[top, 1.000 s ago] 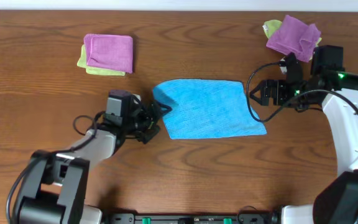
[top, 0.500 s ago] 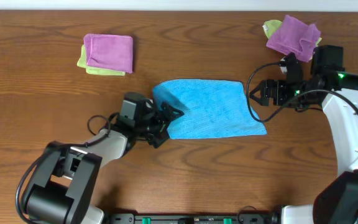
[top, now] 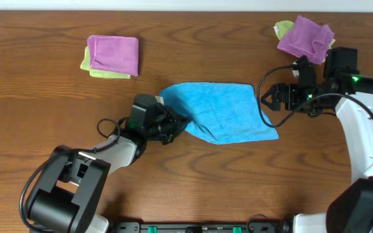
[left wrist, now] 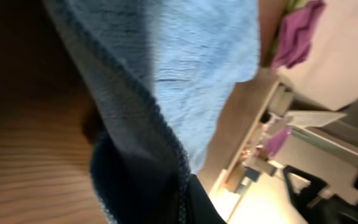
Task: Fold the cloth
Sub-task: 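Grasp the left corner with the left gripper and lift it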
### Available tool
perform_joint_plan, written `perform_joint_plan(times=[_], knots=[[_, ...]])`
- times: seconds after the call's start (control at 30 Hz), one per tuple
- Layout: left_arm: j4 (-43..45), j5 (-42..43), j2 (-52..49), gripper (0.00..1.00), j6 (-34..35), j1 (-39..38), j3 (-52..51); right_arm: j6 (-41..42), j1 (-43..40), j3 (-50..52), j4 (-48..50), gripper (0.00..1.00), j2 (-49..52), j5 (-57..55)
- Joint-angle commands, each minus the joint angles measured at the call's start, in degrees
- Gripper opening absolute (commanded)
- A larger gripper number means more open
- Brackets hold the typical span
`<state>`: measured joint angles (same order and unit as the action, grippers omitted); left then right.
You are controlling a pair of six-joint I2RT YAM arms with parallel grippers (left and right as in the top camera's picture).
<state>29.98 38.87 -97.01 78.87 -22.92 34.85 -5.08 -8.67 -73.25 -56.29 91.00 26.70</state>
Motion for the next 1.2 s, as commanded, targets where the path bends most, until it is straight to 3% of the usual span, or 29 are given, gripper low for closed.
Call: perform_joint_plan(times=[0.0,0.33,0.67,1.03,1.17], knots=[[2.10,2.78,-0.37,0.06,3.67,0.81,0.61,-0.76,0.48,1.77,0.04,0.99,-0.63,-1.88],[1.40,12.26,-0.37,0.06,3.93,8.66,1.18,-0.50,0.48,8.72,1.77,0.99,-0.63,-2.49],[0.61,9.79,-0.37,0.06,5.38,11.87,6.60,0.68,0.50,10.56,2.95,0.99,-0.61,-1.97],[-6.88,-3.54,-0.39,0.31,-0.79,12.11,11.04,1.40,0.50,10.56,2.97,0.99,-0.61,-0.72],[-6.88,-4.37,-0.39,0.39,-2.27,11.91,11.08,1.86,0.50,10.56,2.95,0.99,-0.61,-0.70]])
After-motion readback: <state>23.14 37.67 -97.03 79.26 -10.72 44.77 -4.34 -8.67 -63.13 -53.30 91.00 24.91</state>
